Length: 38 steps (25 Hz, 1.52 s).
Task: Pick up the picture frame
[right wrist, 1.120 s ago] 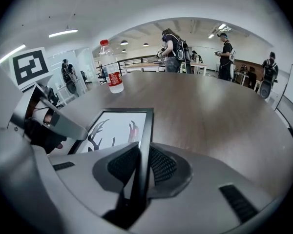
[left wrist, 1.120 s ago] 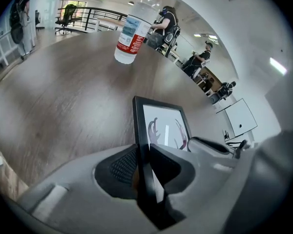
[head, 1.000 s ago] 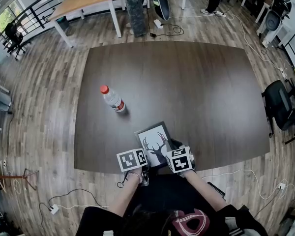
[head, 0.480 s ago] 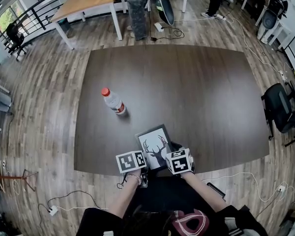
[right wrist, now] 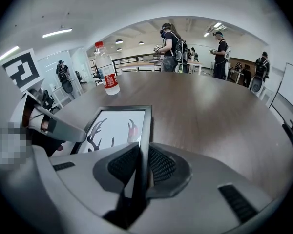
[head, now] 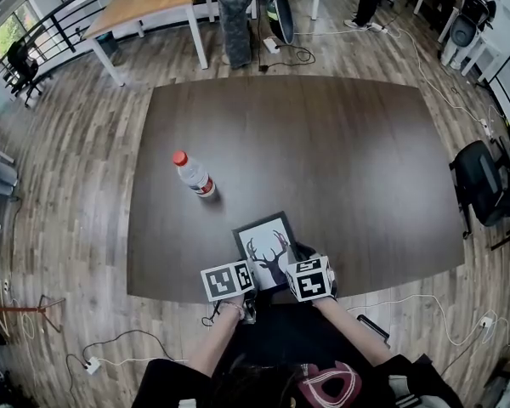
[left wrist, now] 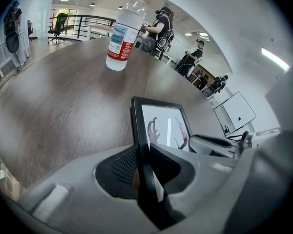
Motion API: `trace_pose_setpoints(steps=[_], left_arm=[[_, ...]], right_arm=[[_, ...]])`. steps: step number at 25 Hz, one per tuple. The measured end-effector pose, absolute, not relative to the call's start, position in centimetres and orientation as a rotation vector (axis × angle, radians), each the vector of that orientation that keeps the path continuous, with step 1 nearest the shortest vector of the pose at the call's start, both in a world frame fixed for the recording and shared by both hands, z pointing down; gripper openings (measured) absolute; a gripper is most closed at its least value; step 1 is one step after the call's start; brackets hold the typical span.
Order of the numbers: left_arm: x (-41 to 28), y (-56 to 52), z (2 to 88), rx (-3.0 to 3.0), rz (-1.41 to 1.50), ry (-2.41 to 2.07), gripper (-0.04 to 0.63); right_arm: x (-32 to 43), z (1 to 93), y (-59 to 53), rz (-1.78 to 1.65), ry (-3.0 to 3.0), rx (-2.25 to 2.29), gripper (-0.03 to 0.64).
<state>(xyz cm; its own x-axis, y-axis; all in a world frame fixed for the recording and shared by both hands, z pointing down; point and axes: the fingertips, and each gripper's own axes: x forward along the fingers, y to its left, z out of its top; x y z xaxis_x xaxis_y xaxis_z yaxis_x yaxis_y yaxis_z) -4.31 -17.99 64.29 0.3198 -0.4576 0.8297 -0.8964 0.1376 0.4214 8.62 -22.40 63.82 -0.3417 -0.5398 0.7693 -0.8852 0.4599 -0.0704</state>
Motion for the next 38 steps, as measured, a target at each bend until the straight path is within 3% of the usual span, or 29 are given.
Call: trace_pose_setpoints(steps=[38], left_arm=[[-3.1, -21.4, 57.9, 1.773, 0.420, -1.379, 0.081]], right_arm=[[10.4, 57.6, -24.4, 0.586, -2.142, 1.358, 0.071]])
